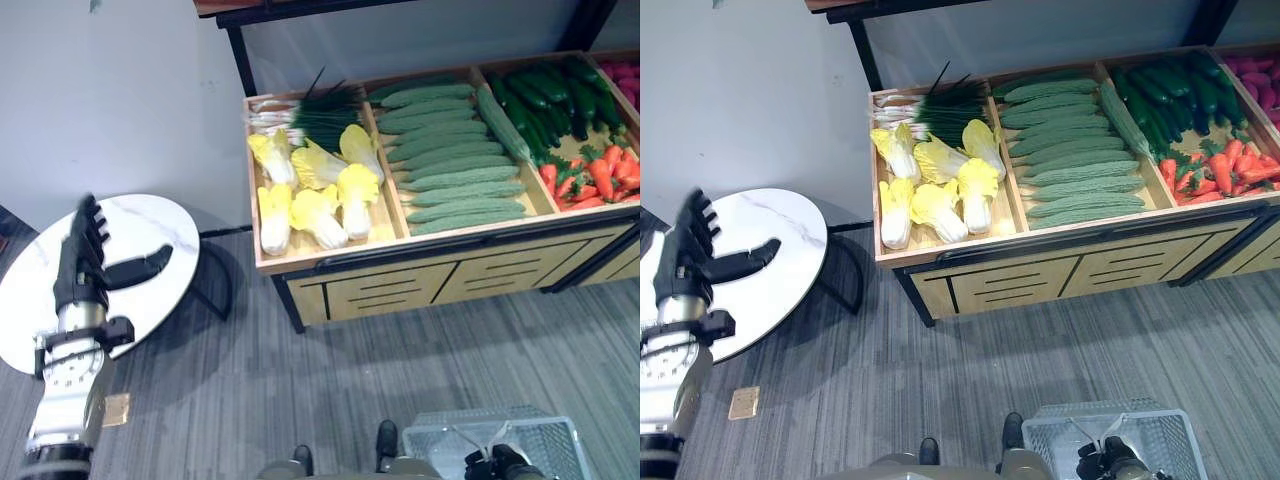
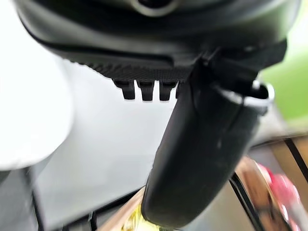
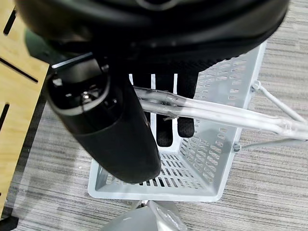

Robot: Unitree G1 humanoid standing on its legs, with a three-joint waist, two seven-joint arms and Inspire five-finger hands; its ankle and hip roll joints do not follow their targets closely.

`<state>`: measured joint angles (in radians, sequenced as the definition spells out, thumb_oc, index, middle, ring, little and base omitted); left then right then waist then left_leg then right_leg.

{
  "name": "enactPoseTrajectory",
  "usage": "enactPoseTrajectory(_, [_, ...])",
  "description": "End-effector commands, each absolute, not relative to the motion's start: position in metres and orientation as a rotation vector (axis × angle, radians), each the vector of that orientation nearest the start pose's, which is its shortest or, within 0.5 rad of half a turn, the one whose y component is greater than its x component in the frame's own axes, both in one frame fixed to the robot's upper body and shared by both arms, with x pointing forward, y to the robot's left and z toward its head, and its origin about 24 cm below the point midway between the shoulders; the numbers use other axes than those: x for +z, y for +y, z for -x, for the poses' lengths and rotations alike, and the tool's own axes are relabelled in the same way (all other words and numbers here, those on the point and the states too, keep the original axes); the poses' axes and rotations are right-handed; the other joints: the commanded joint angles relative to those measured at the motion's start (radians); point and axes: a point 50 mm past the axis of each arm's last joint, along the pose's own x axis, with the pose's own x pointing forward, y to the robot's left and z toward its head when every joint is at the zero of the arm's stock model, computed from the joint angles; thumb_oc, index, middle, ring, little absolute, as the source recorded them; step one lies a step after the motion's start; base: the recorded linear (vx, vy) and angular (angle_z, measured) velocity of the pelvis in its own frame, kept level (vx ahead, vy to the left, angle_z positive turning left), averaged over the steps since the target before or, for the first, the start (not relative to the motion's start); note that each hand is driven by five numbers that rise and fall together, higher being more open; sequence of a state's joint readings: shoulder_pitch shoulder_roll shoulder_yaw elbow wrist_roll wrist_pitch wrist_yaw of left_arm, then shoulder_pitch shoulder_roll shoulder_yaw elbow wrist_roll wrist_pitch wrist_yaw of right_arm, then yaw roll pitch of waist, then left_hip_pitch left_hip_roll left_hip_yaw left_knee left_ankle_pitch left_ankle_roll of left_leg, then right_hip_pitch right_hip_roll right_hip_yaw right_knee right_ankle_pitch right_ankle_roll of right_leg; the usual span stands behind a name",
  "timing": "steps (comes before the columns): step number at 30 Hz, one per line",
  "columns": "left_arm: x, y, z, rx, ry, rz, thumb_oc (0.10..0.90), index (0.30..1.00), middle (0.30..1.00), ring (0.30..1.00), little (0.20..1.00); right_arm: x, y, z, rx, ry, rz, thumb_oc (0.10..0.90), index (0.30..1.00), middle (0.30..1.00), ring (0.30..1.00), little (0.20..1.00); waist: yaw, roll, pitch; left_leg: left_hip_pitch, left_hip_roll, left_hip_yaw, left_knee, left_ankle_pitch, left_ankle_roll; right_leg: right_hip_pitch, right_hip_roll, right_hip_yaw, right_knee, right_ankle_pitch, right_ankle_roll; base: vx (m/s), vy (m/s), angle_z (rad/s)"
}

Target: Get the vegetables into the basket

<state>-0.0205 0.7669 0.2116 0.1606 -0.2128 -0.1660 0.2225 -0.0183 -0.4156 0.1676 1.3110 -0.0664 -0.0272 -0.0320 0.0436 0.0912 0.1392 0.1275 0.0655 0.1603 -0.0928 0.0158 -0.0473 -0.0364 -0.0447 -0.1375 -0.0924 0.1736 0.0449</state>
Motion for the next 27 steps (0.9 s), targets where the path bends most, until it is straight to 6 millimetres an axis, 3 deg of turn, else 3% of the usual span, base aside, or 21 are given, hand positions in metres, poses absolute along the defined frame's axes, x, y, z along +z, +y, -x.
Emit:
enactPoseTrajectory(1, [0.199, 0.345, -0.263, 0.465, -0.424, -0.835, 0.9, 1.0, 1.0, 1.0, 1.0, -0.142, -0.298, -0.087, -0.012, 1.258, 0.618, 0.4, 0.3, 0.3, 0.3, 0.3, -0.034, -0.035, -0.034, -0.02, -0.048, 0.032, 0.005, -0.071, 0.031, 0.042, -0.073, 0.034, 0.005, -0.108, 0.074, 0.01, -0.008, -0.22])
enactPoseTrajectory(7, [0.216, 0.351, -0.287, 0.432, -0.335, -1.147, 0.9, 1.0, 1.0, 1.0, 1.0, -0.141, -0.301, -0.089, -0.009, 1.244, 0.66, 0.4, 0.3, 0.3, 0.3, 0.3, -0.07, -0.011, -0.041, -0.043, -0.044, 0.065, 0.005, -0.067, 0.024, 0.002, -0.069, 0.062, 0.005, -0.094, 0.079, 0.02, -0.021, -0.23])
enactPoseTrajectory(11, [0.226, 0.342, -0.307, 0.359, -0.302, -1.358, 0.9, 1.0, 1.0, 1.0, 1.0, -0.139, -0.303, -0.09, -0.006, 1.241, 0.694, 0.4, 0.3, 0.3, 0.3, 0.3, -0.09, 0.005, -0.042, -0.08, -0.043, 0.088, 0.005, -0.056, 0.019, -0.047, -0.066, 0.084, 0.005, -0.08, 0.083, 0.01, -0.042, -0.31])
enactPoseTrajectory(21, [0.238, 0.313, -0.345, 0.301, -0.323, -1.465, 0.9, 1.0, 1.0, 1.0, 1.0, -0.136, -0.306, -0.1, -0.048, 1.216, 0.705, 0.4, 0.3, 0.3, 0.3, 0.3, -0.13, 0.026, -0.027, -0.19, -0.04, 0.114, 0.005, -0.026, 0.01, -0.164, -0.064, 0.104, 0.005, -0.052, 0.084, 0.0, -0.043, -0.09])
enactPoseTrajectory(27, [0.237, 0.308, -0.359, 0.309, -0.287, -1.49, 0.9, 1.0, 1.0, 1.0, 1.0, -0.135, -0.302, -0.108, -0.043, 1.192, 0.712, 0.4, 0.3, 0.3, 0.3, 0.3, -0.145, 0.024, -0.003, -0.223, -0.033, 0.134, 0.005, -0.016, 0.006, -0.208, -0.054, 0.128, 0.005, -0.041, 0.081, 0.02, -0.052, -0.1])
